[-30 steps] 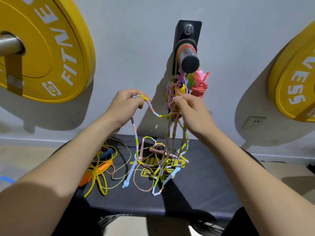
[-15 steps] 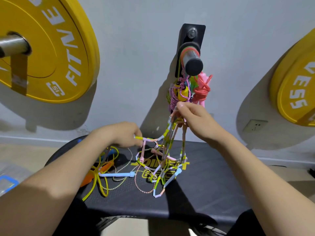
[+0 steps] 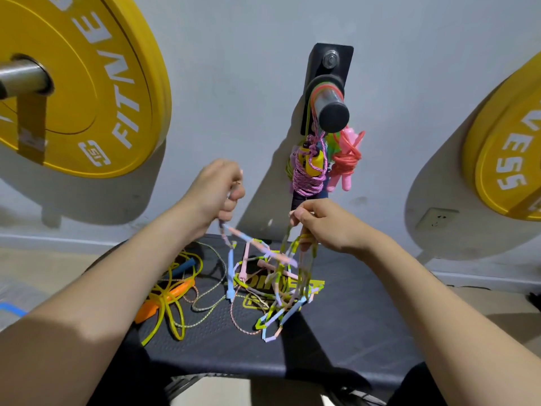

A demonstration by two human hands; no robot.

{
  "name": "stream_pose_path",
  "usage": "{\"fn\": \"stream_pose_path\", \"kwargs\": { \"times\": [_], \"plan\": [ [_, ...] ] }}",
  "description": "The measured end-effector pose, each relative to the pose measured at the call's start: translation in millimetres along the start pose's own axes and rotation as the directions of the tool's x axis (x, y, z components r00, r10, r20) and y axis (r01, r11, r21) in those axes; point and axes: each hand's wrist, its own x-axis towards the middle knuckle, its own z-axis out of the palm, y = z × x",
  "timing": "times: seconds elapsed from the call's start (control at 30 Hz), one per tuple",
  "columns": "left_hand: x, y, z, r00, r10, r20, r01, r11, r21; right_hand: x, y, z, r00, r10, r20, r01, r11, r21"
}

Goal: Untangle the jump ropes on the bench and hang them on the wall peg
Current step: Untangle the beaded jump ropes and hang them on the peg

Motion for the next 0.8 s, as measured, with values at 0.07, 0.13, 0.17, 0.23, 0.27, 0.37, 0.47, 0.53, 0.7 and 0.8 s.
{"fn": "stream_pose_path", "kwargs": {
  "times": [0.07, 0.13, 0.17, 0.23, 0.27, 0.37, 0.47, 0.53, 0.7, 0.8],
  "plan": [
    [1.6, -10.3, -5.2, 0.987, 0.155, 0.048, -0.158, 0.855, 0.494, 1.1, 1.5, -2.1, 0.999, 0.016, -0.038, -0.018, 0.999, -0.030],
    [0.3, -18.8, -8.1, 0.967, 0.067, 0.247, -0.245, 0.527, 0.814, 2.1, 4.4, -3.6, 0.997, 0.028, -0.070, -0.031, 0.998, -0.050],
    [-1.7, -22.4, -8.8, 0.950, -0.074, 0.302, -0.257, 0.362, 0.896, 2.7, 6.1, -4.5, 0.995, 0.033, -0.090, -0.037, 0.998, -0.051],
    [-4.8, -29.2, -9.2, 0.881, -0.394, 0.263, -0.212, 0.170, 0.962, 3.6, 9.5, -6.4, 0.991, 0.036, -0.132, -0.043, 0.998, -0.055],
    [-6.7, -31.4, -8.2, 0.826, -0.525, 0.206, -0.176, 0.107, 0.979, 3.6, 10.8, -7.4, 0.989, 0.029, -0.148, -0.039, 0.997, -0.064],
    [-6.7, -34.9, -4.5, 0.738, -0.669, 0.090, -0.188, -0.076, 0.979, 2.9, 12.7, -10.3, 0.984, -0.021, -0.176, 0.004, 0.995, -0.097],
    [-2.9, -38.7, -1.3, 0.733, -0.675, 0.085, -0.187, -0.080, 0.979, 1.6, 15.4, -10.7, 0.983, -0.014, -0.181, 0.009, 1.000, -0.029],
    [-2.2, -45.5, 2.3, 0.735, -0.668, 0.117, -0.170, -0.015, 0.985, 2.4, 15.6, -9.5, 0.984, 0.029, -0.177, -0.013, 0.996, 0.093],
    [-6.4, -74.8, 26.2, 0.772, -0.567, 0.287, -0.278, 0.105, 0.955, 6.5, 7.1, 1.9, 0.971, 0.037, -0.235, 0.015, 0.977, 0.214],
    [-10.4, -102.6, 42.0, 0.760, -0.550, 0.346, -0.360, 0.087, 0.929, 6.2, 3.2, 8.3, 0.976, 0.037, -0.214, -0.022, 0.997, 0.072]
  ]
}}
